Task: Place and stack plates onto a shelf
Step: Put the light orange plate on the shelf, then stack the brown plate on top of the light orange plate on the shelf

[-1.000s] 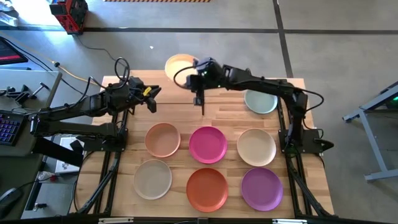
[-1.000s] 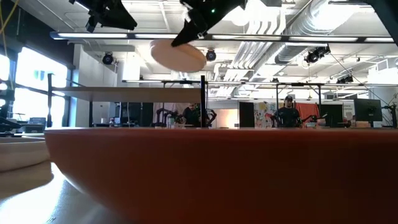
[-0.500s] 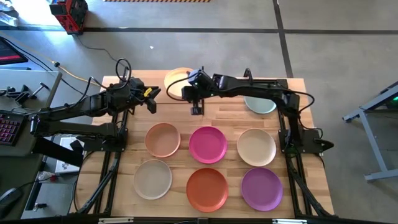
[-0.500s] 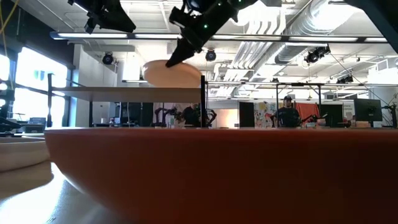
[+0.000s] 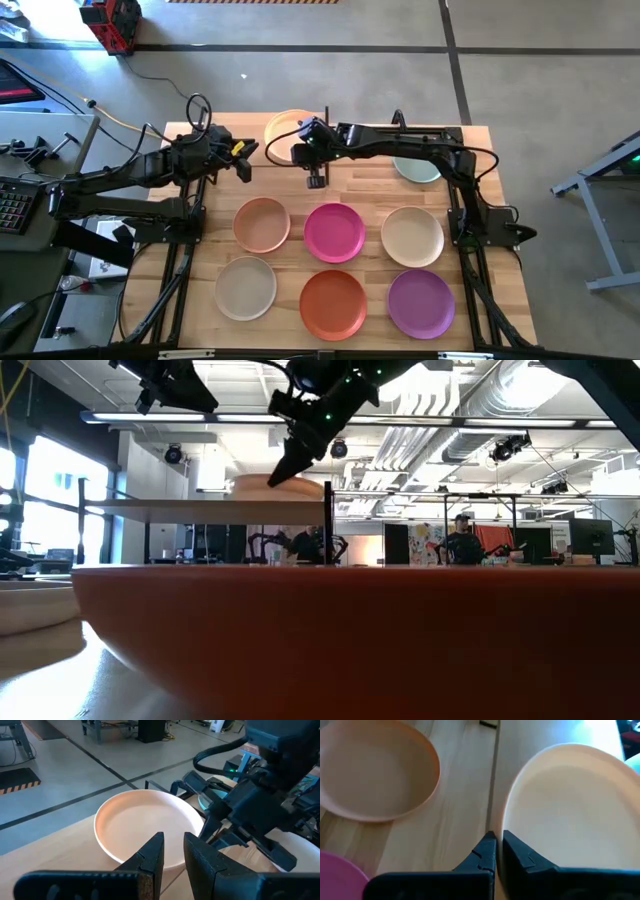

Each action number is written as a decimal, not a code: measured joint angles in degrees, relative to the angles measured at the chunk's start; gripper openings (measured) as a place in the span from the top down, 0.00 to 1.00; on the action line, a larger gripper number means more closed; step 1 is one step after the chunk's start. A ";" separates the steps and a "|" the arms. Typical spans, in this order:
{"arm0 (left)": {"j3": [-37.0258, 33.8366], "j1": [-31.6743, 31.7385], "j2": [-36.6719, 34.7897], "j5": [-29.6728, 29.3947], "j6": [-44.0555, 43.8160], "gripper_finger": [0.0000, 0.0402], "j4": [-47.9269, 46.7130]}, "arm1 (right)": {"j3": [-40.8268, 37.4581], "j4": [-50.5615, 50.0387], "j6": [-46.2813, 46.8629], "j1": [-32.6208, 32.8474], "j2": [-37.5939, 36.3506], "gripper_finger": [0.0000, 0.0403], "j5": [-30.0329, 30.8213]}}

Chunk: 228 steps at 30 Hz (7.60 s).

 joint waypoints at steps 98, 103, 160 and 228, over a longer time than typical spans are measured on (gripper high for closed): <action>-21.07 -11.37 6.11 16.54 -56.06 0.84 -26.41 | 26.08 -33.98 10.93 2.01 -1.16 0.83 14.27; -21.09 -11.32 9.27 16.94 -55.24 0.84 -26.33 | 26.08 -33.89 11.39 2.01 -1.14 0.83 14.27; -10.28 -11.41 16.33 15.39 -35.59 1.00 -26.76 | 26.08 -34.09 15.29 2.15 -1.12 0.83 13.05; 16.22 -11.26 16.31 -13.60 -2.01 1.00 -27.91 | 26.05 -27.78 44.85 8.90 -0.70 0.99 16.08</action>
